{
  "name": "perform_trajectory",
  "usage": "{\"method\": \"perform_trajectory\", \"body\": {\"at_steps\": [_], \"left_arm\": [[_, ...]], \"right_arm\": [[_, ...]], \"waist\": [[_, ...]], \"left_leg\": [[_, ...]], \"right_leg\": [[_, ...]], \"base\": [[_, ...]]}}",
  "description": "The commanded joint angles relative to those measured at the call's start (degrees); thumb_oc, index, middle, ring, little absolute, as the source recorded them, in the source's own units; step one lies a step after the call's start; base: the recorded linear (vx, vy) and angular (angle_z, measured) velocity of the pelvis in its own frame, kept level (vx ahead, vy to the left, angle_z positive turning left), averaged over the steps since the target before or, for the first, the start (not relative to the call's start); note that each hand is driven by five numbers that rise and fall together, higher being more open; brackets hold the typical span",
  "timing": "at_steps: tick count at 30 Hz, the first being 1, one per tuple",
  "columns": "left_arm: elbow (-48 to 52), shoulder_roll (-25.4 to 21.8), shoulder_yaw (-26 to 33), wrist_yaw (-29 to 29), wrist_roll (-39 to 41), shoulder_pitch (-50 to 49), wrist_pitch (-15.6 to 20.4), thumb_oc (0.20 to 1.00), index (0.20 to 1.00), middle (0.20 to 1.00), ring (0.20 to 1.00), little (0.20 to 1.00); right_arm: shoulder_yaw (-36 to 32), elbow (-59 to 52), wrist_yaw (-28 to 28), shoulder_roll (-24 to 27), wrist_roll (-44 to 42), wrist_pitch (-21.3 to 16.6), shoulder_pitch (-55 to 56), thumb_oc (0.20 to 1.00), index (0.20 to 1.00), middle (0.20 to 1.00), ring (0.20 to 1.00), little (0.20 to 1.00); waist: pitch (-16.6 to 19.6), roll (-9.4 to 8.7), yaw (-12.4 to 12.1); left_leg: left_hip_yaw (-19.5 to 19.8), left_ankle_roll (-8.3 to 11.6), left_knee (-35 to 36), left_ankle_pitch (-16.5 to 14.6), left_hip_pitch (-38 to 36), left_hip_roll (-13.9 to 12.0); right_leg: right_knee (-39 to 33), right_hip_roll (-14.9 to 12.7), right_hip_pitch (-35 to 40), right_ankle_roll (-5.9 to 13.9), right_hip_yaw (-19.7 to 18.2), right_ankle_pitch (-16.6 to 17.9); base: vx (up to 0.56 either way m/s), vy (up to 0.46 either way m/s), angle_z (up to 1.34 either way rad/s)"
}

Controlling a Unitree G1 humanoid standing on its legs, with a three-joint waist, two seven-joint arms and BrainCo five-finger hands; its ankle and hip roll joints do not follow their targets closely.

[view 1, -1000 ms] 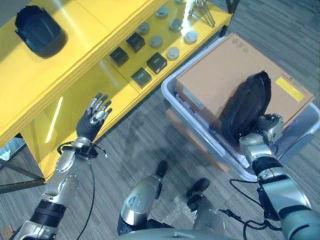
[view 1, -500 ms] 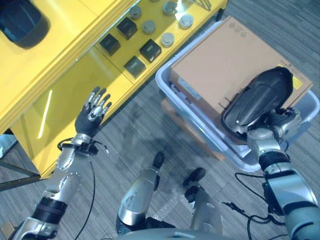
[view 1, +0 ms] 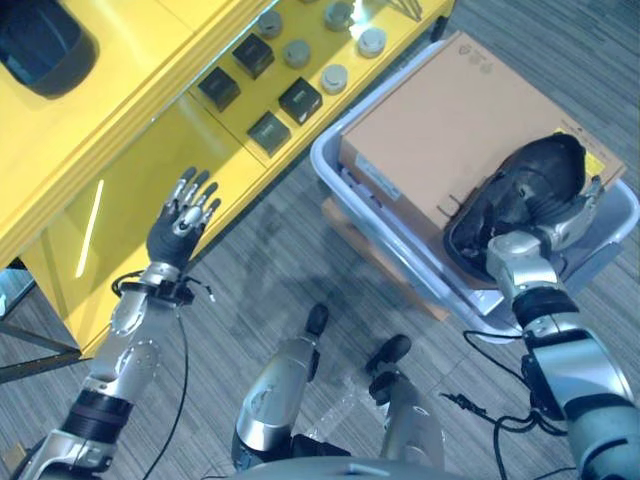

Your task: Move parts from the plastic box to the shelf.

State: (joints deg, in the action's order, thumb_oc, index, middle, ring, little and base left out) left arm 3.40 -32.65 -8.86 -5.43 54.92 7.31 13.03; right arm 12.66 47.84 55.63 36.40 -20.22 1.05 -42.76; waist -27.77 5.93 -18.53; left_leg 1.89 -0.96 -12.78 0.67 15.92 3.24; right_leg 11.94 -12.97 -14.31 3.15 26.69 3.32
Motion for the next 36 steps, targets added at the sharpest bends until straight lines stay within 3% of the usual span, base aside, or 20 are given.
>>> {"method": "perform_trajectory", "body": {"at_steps": [1, 8, 21, 31, 36], "left_arm": [[4.9, -1.1, 3.0, -0.8, 0.4, -2.0, 2.5, 1.000, 1.000, 1.000, 1.000, 1.000], [5.2, -0.5, 3.1, -0.8, 0.9, -2.7, 2.1, 1.000, 1.000, 1.000, 1.000, 1.000], [5.3, 0.0, 3.6, -0.8, 0.4, -3.4, 2.6, 1.000, 1.000, 1.000, 1.000, 1.000], [3.7, 1.2, 1.5, -0.3, 0.1, -1.6, 3.0, 1.000, 1.000, 1.000, 1.000, 1.000], [3.6, 1.8, 0.5, -0.1, -0.3, -1.2, 3.1, 1.000, 1.000, 1.000, 1.000, 1.000]], "right_arm": [[0.1, -3.6, 0.9, 1.9, 3.3, -1.5, 1.8, 1.000, 1.000, 1.000, 1.000, 1.000], [-0.5, -7.2, 1.6, 1.9, 7.7, 0.6, 4.9, 1.000, 1.000, 1.000, 1.000, 1.000], [-1.7, -6.2, 0.2, 0.7, 4.4, -0.8, 6.7, 1.000, 1.000, 1.000, 1.000, 1.000], [-0.3, 1.2, -2.0, -2.6, -0.7, -2.7, 3.7, 1.000, 1.000, 1.000, 1.000, 1.000], [0.7, 2.1, -1.9, -3.6, -1.4, -1.8, 2.8, 1.000, 1.000, 1.000, 1.000, 1.000]], "waist": [[1.4, -1.24, -0.1], [1.5, -1.50, 0.6], [1.0, -1.70, 0.7], [0.6, -0.48, 0.1], [0.3, 0.06, 0.0]], "left_leg": [[-2.1, 0.50, -4.3, -3.1, 5.6, 0.4], [-2.8, 0.44, -3.5, -3.0, 5.3, 0.2], [-2.9, 0.42, -4.1, -3.1, 6.0, 0.0], [-2.5, 0.53, -4.9, -3.0, 7.2, 0.6], [-2.4, 0.48, -5.2, -2.9, 7.6, 0.8]], "right_leg": [[-2.1, -1.8, 5.5, 6.07, -4.1, -3.0], [-2.5, -1.8, 5.4, 6.38, -4.5, -2.8], [-2.5, -1.8, 5.0, 6.46, -4.6, -2.5], [-2.0, -2.4, 4.2, 6.27, -4.3, -2.6], [-1.4, -2.7, 3.6, 6.16, -4.3, -2.7]], "base": [[-0.02, 0.049, -0.08], [0.00, 0.015, -0.03], [0.00, 0.000, 0.00], [0.00, 0.000, 0.00], [0.00, 0.000, 0.00]]}}
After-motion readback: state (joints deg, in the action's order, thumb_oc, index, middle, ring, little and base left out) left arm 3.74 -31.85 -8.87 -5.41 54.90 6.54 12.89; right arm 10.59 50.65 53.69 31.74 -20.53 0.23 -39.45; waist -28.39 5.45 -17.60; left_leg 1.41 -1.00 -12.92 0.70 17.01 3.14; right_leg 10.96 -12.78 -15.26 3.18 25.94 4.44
